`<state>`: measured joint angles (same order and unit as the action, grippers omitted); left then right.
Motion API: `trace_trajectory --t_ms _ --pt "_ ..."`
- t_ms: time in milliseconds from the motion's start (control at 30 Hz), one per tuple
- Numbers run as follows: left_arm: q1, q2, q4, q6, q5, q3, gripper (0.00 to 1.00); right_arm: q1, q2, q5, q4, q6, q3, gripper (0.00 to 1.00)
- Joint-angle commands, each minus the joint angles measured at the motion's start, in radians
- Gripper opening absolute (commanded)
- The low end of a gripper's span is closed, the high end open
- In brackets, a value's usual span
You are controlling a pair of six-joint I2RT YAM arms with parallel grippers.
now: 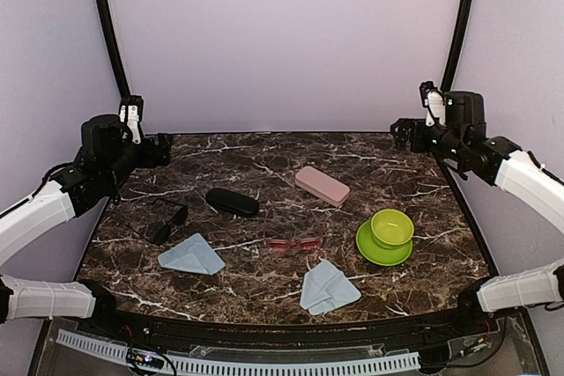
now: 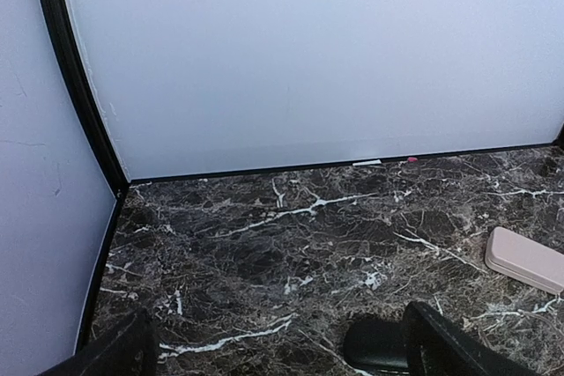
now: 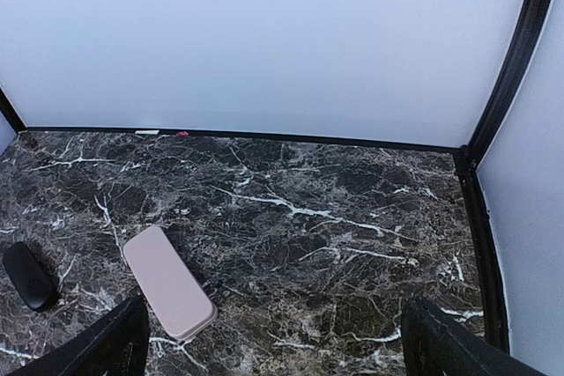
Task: Organize the sunglasses
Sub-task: Rotate the sunglasses case at the center of the board.
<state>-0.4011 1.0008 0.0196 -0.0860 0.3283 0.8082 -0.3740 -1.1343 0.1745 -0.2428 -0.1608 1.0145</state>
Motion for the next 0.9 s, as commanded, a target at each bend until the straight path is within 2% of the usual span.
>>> trace_trajectory --t_ms 0,400,700,867 --pt "0.008 -0.022 0.028 0.007 -0.01 -0.017 0.98 0.005 -0.003 -0.027 0.063 0.013 -0.008 1.0" --pt "0.009 0.039 0.012 0.025 -0.081 0.006 0.99 -0.009 -0.016 0.042 0.035 0.012 0.028 1.0" --pt "0.007 0.235 -0.05 0.048 -0.123 0.105 0.99 -0.046 -0.033 0.087 0.024 0.02 0.022 1.0" --pt "0.008 0.391 -0.081 0.074 -0.22 0.167 0.99 -0.049 -0.048 0.075 0.023 0.013 0.022 1.0"
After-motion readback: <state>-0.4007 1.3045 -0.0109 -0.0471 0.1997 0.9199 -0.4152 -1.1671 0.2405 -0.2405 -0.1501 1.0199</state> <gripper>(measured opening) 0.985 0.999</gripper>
